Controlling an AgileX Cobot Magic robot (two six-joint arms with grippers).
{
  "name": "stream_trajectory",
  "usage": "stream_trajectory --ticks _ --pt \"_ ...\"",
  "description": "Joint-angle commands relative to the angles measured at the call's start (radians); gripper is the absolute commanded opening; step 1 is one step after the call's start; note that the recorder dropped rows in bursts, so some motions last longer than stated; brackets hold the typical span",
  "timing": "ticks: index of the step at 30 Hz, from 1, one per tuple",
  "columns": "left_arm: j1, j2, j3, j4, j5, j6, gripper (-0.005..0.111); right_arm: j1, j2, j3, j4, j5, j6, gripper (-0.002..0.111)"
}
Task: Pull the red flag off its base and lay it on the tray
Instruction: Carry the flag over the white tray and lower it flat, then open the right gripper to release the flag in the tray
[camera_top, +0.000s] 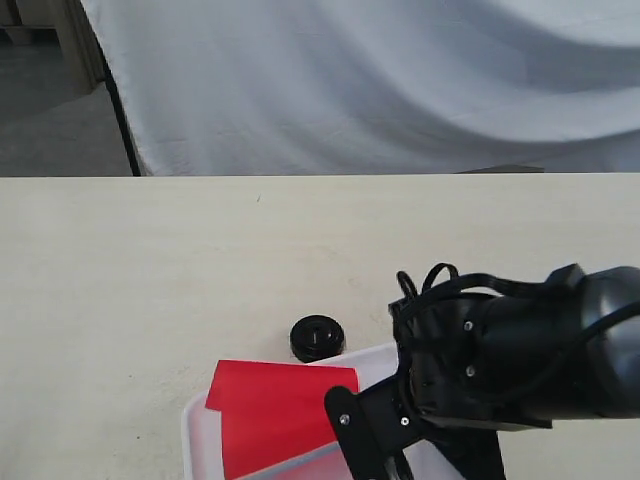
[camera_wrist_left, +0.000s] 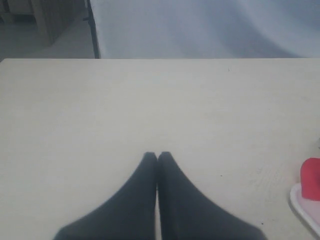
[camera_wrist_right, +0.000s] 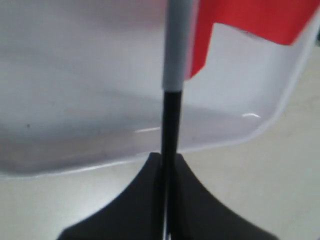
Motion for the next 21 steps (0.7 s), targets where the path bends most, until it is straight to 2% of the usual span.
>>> stream_trajectory --ticks 1,5,7,9,12,14,15,17,21 --pt "-0.004 -0.001 0.002 0.000 -0.003 0.001 0.000 -0.002 0.045 0.000 0.005 -0.048 0.032 -0.001" --pt "-0.004 -0.001 0.002 0.000 -0.003 0.001 0.000 -0.002 0.046 0.000 -0.017 -0.117 0.103 0.000" --pt "-0.004 -0.001 0.002 0.000 -0.003 0.001 0.000 -0.002 0.046 0.000 -0.022 -0.136 0.125 0.006" --pt "-0.004 -0.001 0.002 0.000 -0.003 0.001 0.000 -0.002 0.046 0.000 -0.024 -0.136 0.125 0.020" --pt "-0.004 -0.001 0.002 0.000 -0.003 0.001 0.000 -0.002 0.046 0.000 -0.024 -0.126 0.143 0.052" --pt "-0.004 -0.001 0.002 0.000 -0.003 0.001 0.000 -0.002 0.046 0.000 -0.024 -0.126 0.159 0.068" --pt "-0.004 -0.001 0.002 0.000 -0.003 0.001 0.000 -0.002 0.046 0.000 -0.024 -0.126 0.170 0.072" --pt "-0.004 -0.001 0.002 0.000 -0.003 0.001 0.000 -0.002 0.042 0.000 -0.022 -0.120 0.180 0.071" --pt "-0.004 -0.001 0.002 0.000 -0.003 0.001 0.000 -0.002 0.011 0.000 -0.013 -0.103 0.207 0.061"
